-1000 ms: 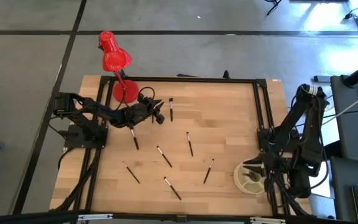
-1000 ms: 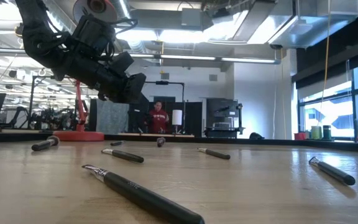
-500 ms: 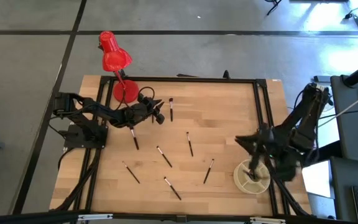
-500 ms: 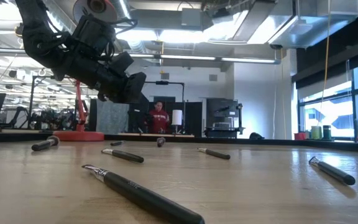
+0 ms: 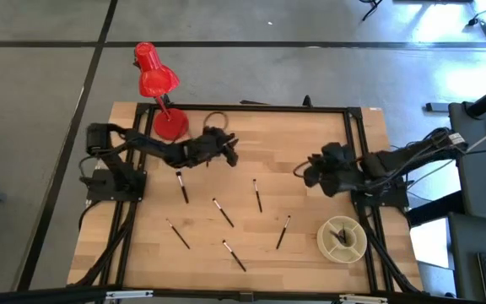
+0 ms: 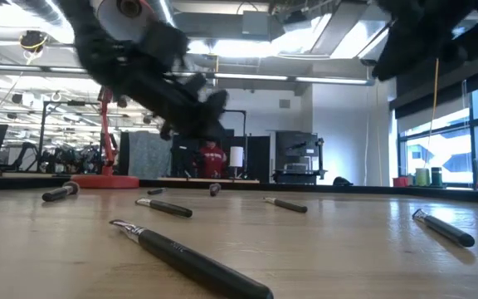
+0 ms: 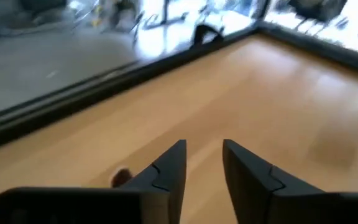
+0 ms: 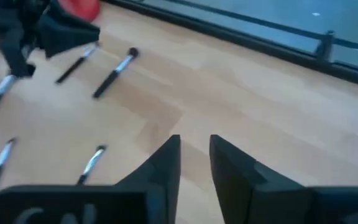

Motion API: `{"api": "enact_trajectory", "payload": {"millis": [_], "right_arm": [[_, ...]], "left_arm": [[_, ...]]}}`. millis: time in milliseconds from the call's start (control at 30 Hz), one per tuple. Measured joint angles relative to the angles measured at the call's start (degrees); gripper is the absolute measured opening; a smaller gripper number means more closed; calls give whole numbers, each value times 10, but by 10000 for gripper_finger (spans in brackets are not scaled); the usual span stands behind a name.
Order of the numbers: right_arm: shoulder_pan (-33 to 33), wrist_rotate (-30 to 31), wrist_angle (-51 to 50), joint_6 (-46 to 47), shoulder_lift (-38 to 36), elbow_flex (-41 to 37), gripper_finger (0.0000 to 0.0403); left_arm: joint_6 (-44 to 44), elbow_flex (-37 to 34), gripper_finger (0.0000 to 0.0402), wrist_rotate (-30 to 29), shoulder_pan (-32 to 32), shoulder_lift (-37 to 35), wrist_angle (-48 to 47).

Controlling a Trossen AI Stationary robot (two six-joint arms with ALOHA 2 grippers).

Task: Pick & Place Makeup Supplies
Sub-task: Put the makeup brush into the organizer

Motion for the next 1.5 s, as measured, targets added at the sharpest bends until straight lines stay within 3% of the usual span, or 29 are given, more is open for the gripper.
{"api": "enact_trajectory", "payload": {"millis": [167,267,467,633,900,1100,1400,1500], "right_arm": [[-35,1,13,3,1,-44,129],[-43,2,2,-1,1,-62,150],[-56,-21,-40,-13,-1,-61,178],[-56,-33,-44,-16,-2,-61,184],[-56,-41,-47,-28,-2,-61,185],[-56,-41,-47,-31,-2,-61,185],[-56,-41,-47,-31,-2,-61,185],[-56,-41,-46,-30,-2,-61,185]], "left_arm": [[-84,120,150,-72,20,70,-222],[-113,179,171,-66,42,92,-326],[-115,247,190,59,98,121,-361],[-184,277,188,162,150,145,-420],[-199,279,175,207,167,150,-466],[-167,279,145,186,153,150,-482],[-140,279,17,147,147,149,-481],[-136,279,6,128,147,149,-475]]}}
